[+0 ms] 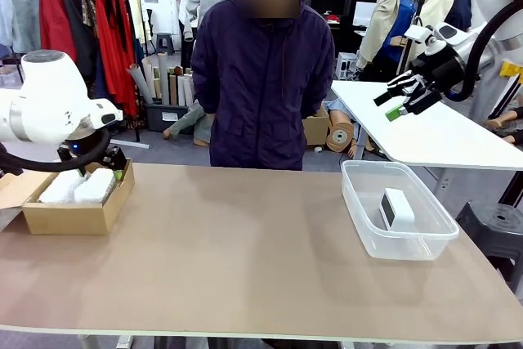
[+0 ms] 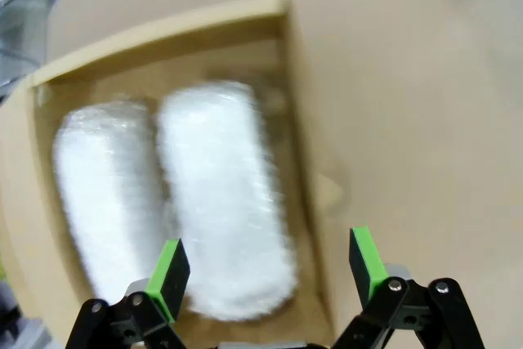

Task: Separate and place wrapped and unwrapped clocks.
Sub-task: If the picked Digital clock is wrapped, place it in the Package Box ; if not, place it in the Organizing box.

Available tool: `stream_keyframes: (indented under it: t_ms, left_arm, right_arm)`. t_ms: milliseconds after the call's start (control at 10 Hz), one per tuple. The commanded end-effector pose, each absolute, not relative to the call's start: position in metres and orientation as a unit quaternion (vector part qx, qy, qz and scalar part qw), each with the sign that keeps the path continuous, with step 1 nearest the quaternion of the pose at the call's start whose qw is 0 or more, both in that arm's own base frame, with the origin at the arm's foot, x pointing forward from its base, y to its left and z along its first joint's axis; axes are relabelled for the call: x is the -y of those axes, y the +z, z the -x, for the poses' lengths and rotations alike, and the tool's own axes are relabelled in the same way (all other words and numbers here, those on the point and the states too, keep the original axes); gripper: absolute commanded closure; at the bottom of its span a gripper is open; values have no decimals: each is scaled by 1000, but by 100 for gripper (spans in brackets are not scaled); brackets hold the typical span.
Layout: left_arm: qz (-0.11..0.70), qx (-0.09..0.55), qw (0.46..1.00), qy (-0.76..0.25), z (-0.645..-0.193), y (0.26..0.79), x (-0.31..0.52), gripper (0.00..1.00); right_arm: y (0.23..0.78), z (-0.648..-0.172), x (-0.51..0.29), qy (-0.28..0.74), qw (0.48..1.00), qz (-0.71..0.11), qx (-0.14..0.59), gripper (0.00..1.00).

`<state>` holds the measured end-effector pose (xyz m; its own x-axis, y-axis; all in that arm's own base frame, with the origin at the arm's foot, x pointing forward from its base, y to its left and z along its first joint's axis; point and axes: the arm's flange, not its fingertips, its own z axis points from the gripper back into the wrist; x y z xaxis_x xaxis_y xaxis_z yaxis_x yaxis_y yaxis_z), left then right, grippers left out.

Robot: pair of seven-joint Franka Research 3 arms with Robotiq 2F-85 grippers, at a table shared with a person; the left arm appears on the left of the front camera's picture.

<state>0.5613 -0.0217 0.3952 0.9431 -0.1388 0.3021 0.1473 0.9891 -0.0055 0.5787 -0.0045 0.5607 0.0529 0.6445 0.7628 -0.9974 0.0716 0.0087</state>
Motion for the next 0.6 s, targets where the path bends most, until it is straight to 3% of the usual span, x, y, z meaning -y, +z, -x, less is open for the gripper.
stream_keyframes:
  t_ms: [0,300,500]
  left_arm:
    - [67,108,975,-181,-558,423,8,0]
    - [161,80,917,-357,-549,460,10,0]
    - [244,118,846,-460,-554,489,2,0]
  right_arm:
    - [562,-576,3,623,665,-284,299,0]
    - [562,-576,3,623,665,-284,299,0]
    - [562,-576,3,623,665,-284,299,0]
